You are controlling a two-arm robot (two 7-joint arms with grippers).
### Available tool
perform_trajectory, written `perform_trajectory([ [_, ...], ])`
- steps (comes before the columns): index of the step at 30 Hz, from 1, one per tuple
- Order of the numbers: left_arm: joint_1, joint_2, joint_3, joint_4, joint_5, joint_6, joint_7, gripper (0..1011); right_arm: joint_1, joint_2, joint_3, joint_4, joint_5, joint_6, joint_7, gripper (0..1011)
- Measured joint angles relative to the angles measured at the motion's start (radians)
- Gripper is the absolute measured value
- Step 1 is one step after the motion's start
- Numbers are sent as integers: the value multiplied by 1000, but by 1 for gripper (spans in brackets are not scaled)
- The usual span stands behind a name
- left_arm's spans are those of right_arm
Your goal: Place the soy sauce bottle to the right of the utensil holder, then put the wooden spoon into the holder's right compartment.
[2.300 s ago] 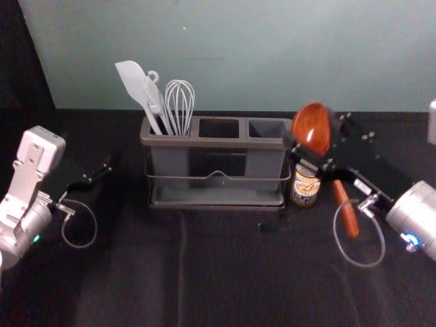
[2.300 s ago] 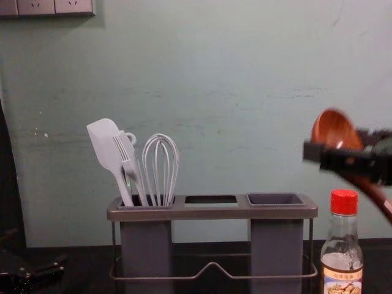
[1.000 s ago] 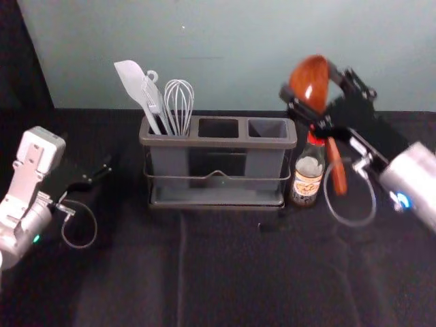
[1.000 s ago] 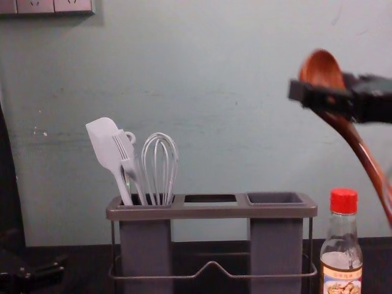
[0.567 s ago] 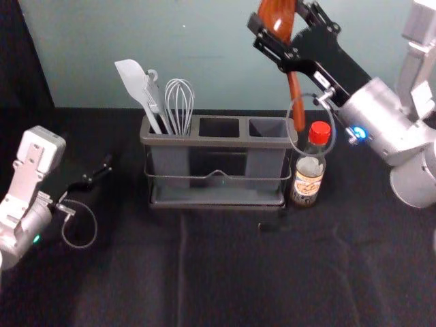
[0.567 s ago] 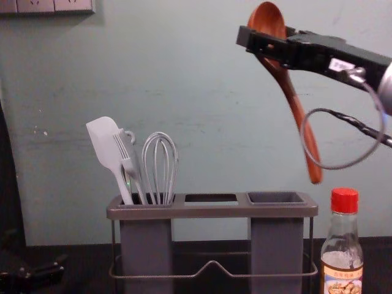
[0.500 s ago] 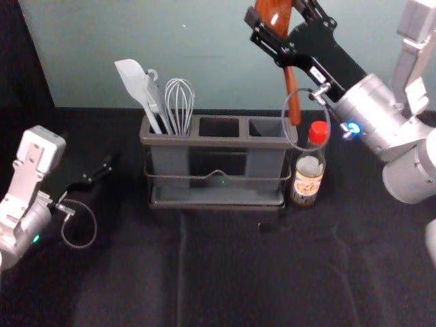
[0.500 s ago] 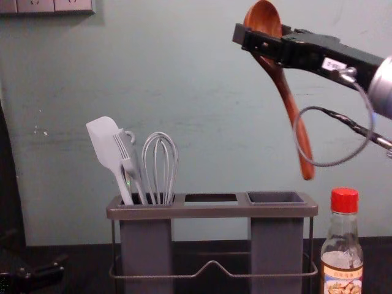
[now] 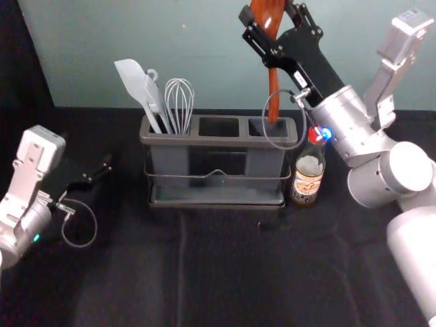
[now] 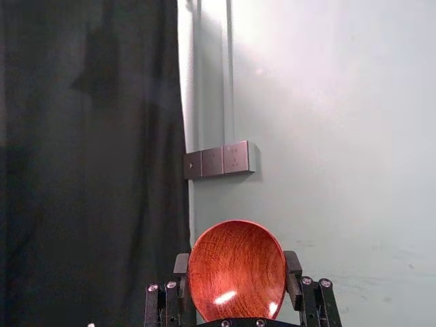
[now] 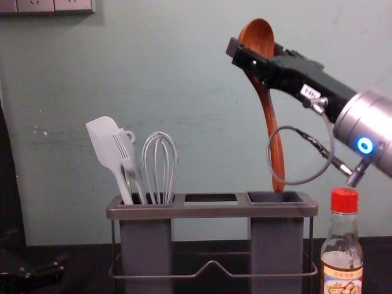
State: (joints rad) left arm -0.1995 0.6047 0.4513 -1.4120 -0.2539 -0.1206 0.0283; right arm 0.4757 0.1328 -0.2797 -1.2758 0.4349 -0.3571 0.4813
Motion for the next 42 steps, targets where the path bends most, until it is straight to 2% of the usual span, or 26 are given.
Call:
perform_trajectory([
  [4,0,0,0,0,0,0,0,1000,-3,-18,-1,55,13,-51,16,838],
  [8,0,0,0,0,0,0,0,1000,-6,-26,-4,91,12,-74,23,838],
  [18,0,0,0,0,0,0,0,1000,-21,-37,-14,164,-8,-99,32,838],
  [42,0,0,0,0,0,0,0,1000,-55,-33,-5,155,-34,-108,30,838],
])
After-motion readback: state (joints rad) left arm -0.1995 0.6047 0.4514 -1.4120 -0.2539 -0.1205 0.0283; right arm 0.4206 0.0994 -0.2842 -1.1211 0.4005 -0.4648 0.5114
